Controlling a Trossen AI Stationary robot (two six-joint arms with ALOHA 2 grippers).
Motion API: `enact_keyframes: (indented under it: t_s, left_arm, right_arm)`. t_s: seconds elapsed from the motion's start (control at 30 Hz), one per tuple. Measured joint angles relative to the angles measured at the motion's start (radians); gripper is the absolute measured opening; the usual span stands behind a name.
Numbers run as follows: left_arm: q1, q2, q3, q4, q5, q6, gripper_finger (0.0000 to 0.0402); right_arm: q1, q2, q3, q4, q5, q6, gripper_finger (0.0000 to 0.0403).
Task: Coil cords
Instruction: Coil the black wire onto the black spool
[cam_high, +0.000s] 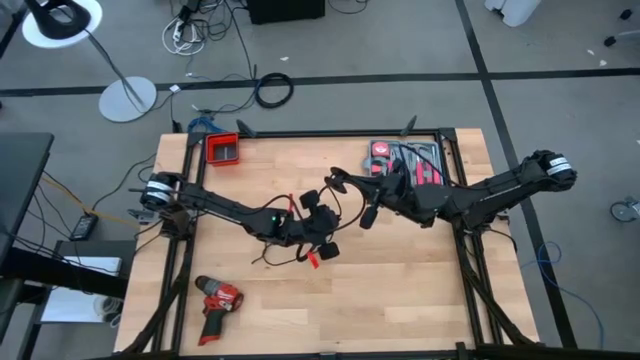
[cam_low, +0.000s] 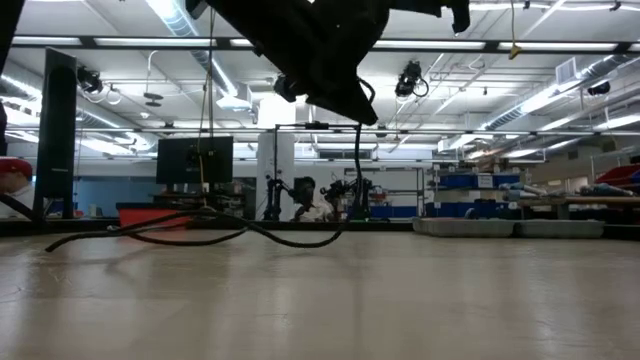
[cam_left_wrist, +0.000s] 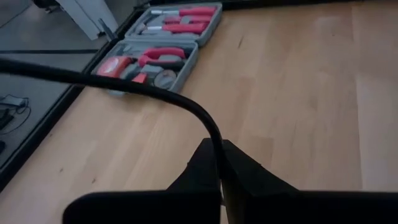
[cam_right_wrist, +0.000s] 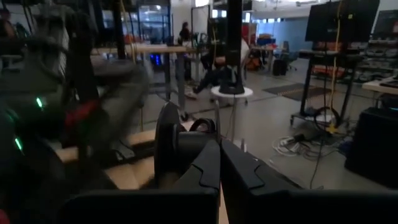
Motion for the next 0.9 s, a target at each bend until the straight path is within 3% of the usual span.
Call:
enact_keyframes:
  t_s: [0.37,0.9]
  left_arm:
    - [0.002,0.0,0.001,0.038,0.019,-0.001,0.0023]
    - [-0.044,-0.04,0.002,-0.127,0.074,-0.036,0.0043]
  right_arm:
    - [0.003,0.021,0.0,-0.044,-0.002,0.031,0.0]
    - [0.017,-0.069,0.0,-0.226,0.052,0.023,0.0]
